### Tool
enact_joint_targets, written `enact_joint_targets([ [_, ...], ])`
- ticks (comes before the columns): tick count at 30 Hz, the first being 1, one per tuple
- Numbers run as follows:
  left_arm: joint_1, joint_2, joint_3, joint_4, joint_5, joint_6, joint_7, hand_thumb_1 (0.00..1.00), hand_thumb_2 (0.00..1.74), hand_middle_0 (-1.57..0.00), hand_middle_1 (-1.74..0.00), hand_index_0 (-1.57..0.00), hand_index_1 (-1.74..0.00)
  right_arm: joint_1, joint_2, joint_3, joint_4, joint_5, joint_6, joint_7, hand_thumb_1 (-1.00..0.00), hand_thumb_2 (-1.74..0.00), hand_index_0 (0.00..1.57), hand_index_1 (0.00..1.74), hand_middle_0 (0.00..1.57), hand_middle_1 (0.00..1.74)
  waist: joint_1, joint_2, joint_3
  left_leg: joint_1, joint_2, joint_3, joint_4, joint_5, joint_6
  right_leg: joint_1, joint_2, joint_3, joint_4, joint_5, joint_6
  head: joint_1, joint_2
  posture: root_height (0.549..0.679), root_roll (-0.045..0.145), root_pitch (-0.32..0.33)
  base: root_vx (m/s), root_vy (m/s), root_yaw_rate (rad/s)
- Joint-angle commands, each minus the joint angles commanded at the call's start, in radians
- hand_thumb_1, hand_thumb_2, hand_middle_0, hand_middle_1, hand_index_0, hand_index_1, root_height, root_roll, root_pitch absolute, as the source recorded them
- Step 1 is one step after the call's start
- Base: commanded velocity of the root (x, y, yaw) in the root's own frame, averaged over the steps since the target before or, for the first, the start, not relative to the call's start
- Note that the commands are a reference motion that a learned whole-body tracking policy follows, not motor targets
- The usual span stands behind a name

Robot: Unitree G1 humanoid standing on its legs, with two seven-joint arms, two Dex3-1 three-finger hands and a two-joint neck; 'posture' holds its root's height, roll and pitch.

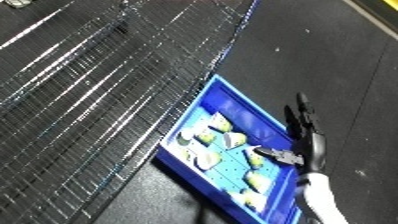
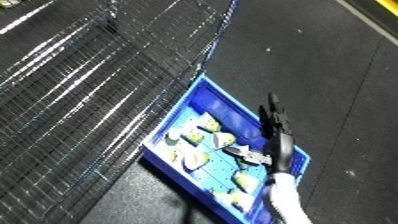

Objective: Pick up the object and place it into the box

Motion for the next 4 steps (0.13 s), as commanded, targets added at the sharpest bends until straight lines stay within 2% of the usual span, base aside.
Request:
enact_joint_targets([
  [2, 0.003, -0.003, -0.003, -0.003, -0.005, 0.000, 0.002, 1.00, 1.74, -1.57, -1.74, -1.57, -1.74, -0.006, 0.004, 0.020, -0.019, -0.012, 0.001, 0.026, 0.00, 0.00, 0.00, 0.00, 0.00, 0.00, 0.011, -0.005, -0.001, -0.001, -0.001, -0.009, -0.002, 0.004, -0.0007, 0.005, 0.0028, -0.006, 0.003, -0.005, -0.0047, -0.033, -0.002, 0.669, 0.081, 0.031, 0.019, -0.039, 0.196],
  [4, 0.005, -0.006, -0.007, -0.006, -0.001, -0.006, 0.007, 1.00, 1.74, -1.57, -1.74, -1.57, -1.74, -0.017, 0.012, 0.050, -0.041, -0.020, 0.003, 0.060, 0.00, 0.00, 0.00, 0.00, 0.00, 0.00, 0.025, -0.011, -0.001, -0.004, -0.004, -0.020, -0.002, 0.008, -0.0008, 0.010, 0.0059, -0.014, 0.007, -0.010, -0.0105, -0.077, -0.003, 0.668, 0.081, 0.026, 0.016, -0.060, 0.241],
])
